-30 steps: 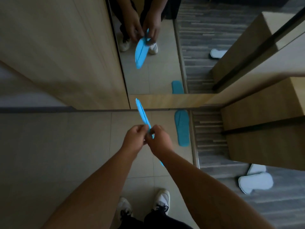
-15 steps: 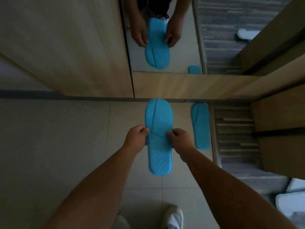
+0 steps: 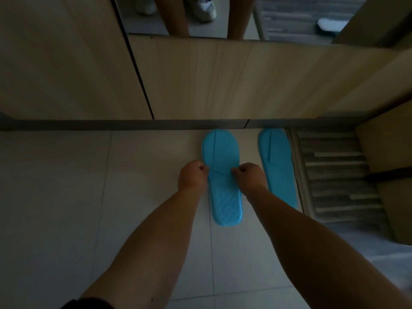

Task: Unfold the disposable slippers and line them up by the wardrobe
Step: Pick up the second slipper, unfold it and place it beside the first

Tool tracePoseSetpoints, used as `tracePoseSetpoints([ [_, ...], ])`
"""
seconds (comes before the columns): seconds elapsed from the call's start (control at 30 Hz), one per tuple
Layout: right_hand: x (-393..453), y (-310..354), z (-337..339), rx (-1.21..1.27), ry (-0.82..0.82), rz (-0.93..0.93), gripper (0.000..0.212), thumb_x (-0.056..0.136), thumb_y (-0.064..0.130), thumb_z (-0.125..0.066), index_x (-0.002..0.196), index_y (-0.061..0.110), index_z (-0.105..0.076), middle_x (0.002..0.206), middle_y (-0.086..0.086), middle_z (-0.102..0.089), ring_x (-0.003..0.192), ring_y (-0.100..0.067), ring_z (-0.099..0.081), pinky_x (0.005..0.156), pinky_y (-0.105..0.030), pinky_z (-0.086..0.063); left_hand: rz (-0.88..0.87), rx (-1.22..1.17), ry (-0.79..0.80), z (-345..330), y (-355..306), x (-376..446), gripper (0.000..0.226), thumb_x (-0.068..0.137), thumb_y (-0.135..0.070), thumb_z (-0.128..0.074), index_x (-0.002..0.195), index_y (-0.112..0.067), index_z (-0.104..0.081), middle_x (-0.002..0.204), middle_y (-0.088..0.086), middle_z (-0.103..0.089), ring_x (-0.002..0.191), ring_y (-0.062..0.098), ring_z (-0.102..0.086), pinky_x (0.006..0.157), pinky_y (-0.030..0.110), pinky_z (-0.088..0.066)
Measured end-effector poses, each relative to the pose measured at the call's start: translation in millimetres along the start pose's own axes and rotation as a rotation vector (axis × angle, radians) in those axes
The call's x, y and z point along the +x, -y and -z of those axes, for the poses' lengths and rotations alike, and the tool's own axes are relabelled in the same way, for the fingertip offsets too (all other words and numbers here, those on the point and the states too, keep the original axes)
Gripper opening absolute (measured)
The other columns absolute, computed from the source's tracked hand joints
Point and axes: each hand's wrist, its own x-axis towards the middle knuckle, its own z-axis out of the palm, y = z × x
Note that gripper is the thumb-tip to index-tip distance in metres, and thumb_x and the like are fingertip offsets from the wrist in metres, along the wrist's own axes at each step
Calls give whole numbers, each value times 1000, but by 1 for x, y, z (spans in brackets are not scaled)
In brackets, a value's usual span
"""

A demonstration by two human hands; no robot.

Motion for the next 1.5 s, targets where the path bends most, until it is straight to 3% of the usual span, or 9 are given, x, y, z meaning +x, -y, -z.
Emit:
tracePoseSetpoints([
  [0.17,15,0,-1,-87,0,-3,24,88,33,-57,74,14,-58,67,0,-52,68,-21,-54,48,-25,-29,0,40,7,-9,-1,15,22,92,-24,-54,93,-6,-67,97,14,-70,87,28,-64,74,34,-50],
  [0.4,36,1,-4,-142,19,-89,28,90,35,-54,91,9,-64,91,-10,-64,86,-28,-63,78,-39,-52,5,92,3,-18,-11,24,20,92,-18,-52,104,-8,-64,108,14,-68,98,29,-63,78,33,-49],
  [0.5,41,0,-10,-194,9,-121,24,89,35,-52,94,13,-62,91,-7,-62,88,-27,-61,91,-45,-48,-8,116,12,-17,-11,25,22,92,-16,-51,107,-7,-65,111,14,-67,100,29,-62,82,34,-50],
  [0.73,45,1,-15,-278,-21,-140,13,88,35,-52,87,22,-53,79,-1,-50,76,-23,-47,79,-38,-31,-12,118,50,-14,-11,22,23,92,-13,-49,107,-3,-65,112,17,-67,101,30,-62,84,35,-51],
  [0.93,38,2,-7,-291,-1,-90,15,87,33,-53,86,19,-48,82,-3,-50,78,-24,-50,87,-40,-47,-35,190,90,-6,-16,16,24,93,-15,-48,106,-1,-63,109,18,-66,100,31,-61,78,32,-47],
  [1.13,-26,21,43,-608,-85,154,34,91,43,-48,107,15,-59,99,-6,-59,90,-23,-53,81,-41,-40,-147,407,116,33,-56,-37,18,95,-22,-42,92,-8,-52,100,15,-63,81,23,-56,65,29,-43],
  [1.23,-86,42,89,-669,-110,249,42,91,46,-47,117,15,-58,118,-9,-58,112,-29,-51,95,-46,-39,-367,637,51,75,-97,-92,34,94,-29,-41,121,-9,-49,116,12,-58,102,26,-55,86,37,-46],
  [1.33,-151,66,150,-679,-170,270,47,91,50,-46,124,18,-53,129,-8,-53,125,-29,-44,110,-53,-29,-573,801,16,123,-152,-146,52,94,-36,-37,139,-10,-34,139,12,-47,127,29,-42,110,43,-32],
  [1.5,-267,123,273,-634,-242,260,62,89,54,-48,141,21,-38,147,-8,-40,139,-28,-29,115,-53,-21,-712,908,33,213,-263,-247,68,92,-43,-38,149,-12,-19,156,13,-28,146,32,-18,119,49,-11],
])
